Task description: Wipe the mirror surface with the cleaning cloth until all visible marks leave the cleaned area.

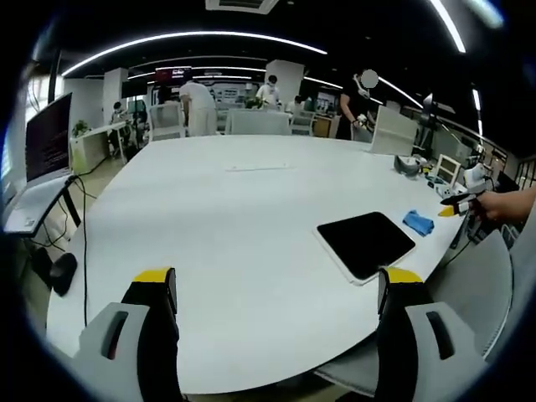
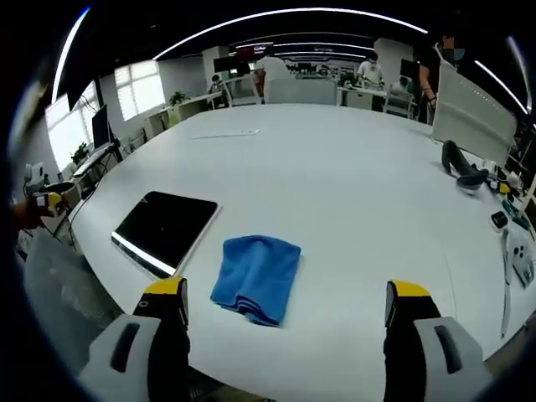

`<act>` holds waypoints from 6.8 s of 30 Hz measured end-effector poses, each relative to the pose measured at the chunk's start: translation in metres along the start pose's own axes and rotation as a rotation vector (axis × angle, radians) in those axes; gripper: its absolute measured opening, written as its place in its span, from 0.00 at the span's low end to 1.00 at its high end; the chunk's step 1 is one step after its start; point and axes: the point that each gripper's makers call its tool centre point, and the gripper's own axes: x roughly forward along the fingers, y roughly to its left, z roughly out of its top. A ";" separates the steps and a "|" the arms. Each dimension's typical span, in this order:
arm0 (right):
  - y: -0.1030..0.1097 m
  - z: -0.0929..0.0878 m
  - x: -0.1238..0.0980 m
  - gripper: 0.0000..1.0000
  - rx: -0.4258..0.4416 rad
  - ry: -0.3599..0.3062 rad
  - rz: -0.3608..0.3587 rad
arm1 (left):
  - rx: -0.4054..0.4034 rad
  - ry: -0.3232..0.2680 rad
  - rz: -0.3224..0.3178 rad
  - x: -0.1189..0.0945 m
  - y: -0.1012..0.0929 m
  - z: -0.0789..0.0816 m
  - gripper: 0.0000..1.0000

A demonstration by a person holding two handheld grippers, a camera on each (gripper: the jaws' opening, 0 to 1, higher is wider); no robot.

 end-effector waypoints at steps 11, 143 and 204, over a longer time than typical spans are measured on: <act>-0.006 0.003 0.008 0.98 -0.017 0.024 -0.030 | -0.019 -0.003 0.004 0.011 -0.002 0.000 0.99; 0.110 0.076 0.120 0.01 0.346 0.310 -0.032 | 0.023 0.082 -0.094 0.028 -0.003 -0.027 0.99; 0.223 0.076 0.186 0.02 0.261 0.382 -0.029 | 0.024 0.120 -0.134 0.024 -0.004 -0.036 0.99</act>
